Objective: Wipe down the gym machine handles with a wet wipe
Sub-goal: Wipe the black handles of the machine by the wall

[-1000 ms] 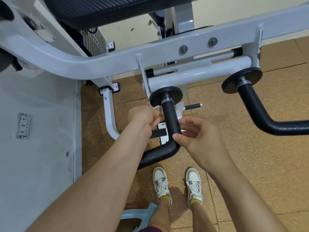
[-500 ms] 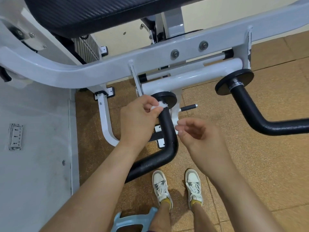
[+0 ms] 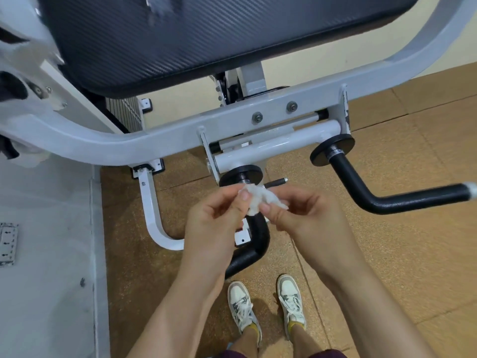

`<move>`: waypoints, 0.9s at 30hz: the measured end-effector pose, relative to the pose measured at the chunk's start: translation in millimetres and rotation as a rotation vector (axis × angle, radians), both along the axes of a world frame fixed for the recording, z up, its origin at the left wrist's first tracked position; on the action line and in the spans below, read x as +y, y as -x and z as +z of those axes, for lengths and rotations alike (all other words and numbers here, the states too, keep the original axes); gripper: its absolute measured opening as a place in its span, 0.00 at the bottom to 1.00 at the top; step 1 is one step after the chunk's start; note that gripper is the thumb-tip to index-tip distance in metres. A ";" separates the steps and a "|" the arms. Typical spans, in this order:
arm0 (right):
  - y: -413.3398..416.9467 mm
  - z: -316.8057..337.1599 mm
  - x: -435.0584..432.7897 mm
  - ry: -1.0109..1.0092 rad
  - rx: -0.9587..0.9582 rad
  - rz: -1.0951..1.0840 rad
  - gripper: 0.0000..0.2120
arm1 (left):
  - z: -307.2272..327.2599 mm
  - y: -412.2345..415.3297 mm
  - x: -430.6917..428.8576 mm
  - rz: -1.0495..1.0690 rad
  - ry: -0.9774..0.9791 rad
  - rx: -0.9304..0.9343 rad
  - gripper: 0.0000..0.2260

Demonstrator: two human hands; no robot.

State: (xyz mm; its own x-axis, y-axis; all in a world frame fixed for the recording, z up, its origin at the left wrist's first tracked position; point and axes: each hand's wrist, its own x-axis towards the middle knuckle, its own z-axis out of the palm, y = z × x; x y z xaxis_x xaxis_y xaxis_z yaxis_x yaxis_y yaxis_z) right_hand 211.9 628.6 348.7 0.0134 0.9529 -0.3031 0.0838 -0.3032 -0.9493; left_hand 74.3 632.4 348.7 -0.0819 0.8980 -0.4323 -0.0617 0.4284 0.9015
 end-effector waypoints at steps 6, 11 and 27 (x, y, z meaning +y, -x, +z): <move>-3.5 48.3 -16.4 0.095 0.141 -0.151 0.05 | 38.2 3.7 -4.5 -0.016 0.020 -0.281 0.07; -19.8 71.1 -16.1 0.212 0.452 -0.291 0.06 | 59.2 -0.6 -2.3 -0.372 -0.057 -0.029 0.07; -205.5 77.1 5.3 0.142 0.106 -0.065 0.14 | 72.2 -211.8 -22.1 -0.232 -0.050 -0.049 0.24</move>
State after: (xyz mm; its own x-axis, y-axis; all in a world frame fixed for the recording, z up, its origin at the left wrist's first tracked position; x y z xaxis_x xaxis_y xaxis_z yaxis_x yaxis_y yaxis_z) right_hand 417.4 633.9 425.8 0.0348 0.8984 -0.4378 -0.0385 -0.4365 -0.8989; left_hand 286.1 610.4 420.9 0.1495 0.9106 -0.3854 -0.0108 0.3912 0.9202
